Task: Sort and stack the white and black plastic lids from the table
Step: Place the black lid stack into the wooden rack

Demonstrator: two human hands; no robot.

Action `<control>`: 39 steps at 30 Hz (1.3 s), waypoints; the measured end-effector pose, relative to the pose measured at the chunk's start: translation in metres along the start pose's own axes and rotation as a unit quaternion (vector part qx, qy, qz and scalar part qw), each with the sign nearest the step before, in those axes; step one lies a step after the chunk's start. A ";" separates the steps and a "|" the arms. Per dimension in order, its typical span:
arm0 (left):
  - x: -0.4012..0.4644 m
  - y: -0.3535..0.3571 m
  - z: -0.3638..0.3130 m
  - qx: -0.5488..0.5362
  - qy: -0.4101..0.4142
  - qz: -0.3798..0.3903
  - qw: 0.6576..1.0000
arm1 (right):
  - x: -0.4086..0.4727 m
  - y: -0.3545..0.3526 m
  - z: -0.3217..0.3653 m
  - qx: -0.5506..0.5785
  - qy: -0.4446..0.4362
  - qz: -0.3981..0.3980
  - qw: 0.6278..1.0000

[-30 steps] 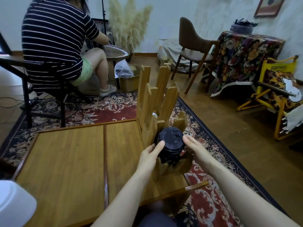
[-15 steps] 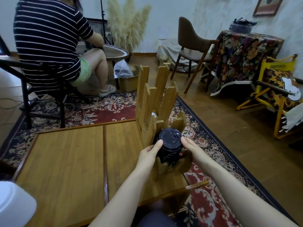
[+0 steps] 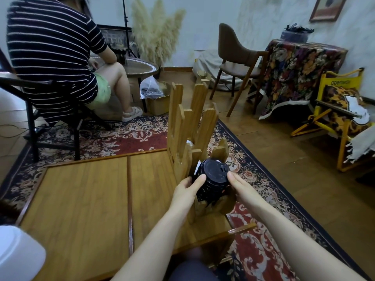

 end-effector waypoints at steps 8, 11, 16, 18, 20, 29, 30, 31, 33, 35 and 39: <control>0.001 0.006 0.001 0.018 -0.009 0.007 1.000 | -0.007 -0.002 0.012 0.000 -0.019 0.004 1.000; 0.004 0.001 0.006 0.007 -0.019 0.001 1.000 | -0.008 0.002 0.010 -0.013 -0.016 0.019 1.000; 0.006 -0.005 0.016 -0.031 -0.050 0.008 0.998 | -0.006 0.010 0.013 -0.015 -0.031 0.020 0.999; 0.007 -0.002 0.017 -0.040 -0.055 0.021 0.997 | -0.005 0.008 0.013 -0.011 -0.032 0.012 0.999; 0.008 -0.002 0.015 -0.046 -0.053 0.020 0.997 | -0.005 0.007 0.013 -0.013 -0.022 0.014 1.000; 0.005 0.002 0.013 -0.039 -0.036 0.025 0.998 | -0.005 0.004 0.010 -0.012 -0.001 0.010 1.000; 0.005 0.002 0.013 -0.037 -0.035 0.025 0.998 | -0.006 0.004 0.011 -0.012 -0.002 0.008 1.000; 0.004 0.002 0.013 -0.038 -0.033 0.025 0.998 | -0.007 0.003 0.011 -0.013 -0.002 0.006 1.000; 0.003 0.002 0.013 -0.042 -0.027 0.021 0.999 | -0.009 0.002 0.012 -0.011 -0.002 0.003 1.000; 0.003 0.001 0.012 -0.042 -0.020 0.017 0.999 | -0.011 0.001 0.013 -0.011 -0.003 0.001 1.000; 0.001 0.001 0.009 -0.036 -0.009 0.016 0.999 | -0.012 0.000 0.017 -0.015 -0.012 -0.001 1.000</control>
Point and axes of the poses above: each hand's wrist, its own x-axis towards the middle knuckle, its own y-axis out of the palm, z = x × y, the point moved 6 cm from there along x, towards the middle knuckle, and after that the axes turned 9 degrees about -y, right-handed, at the moved point
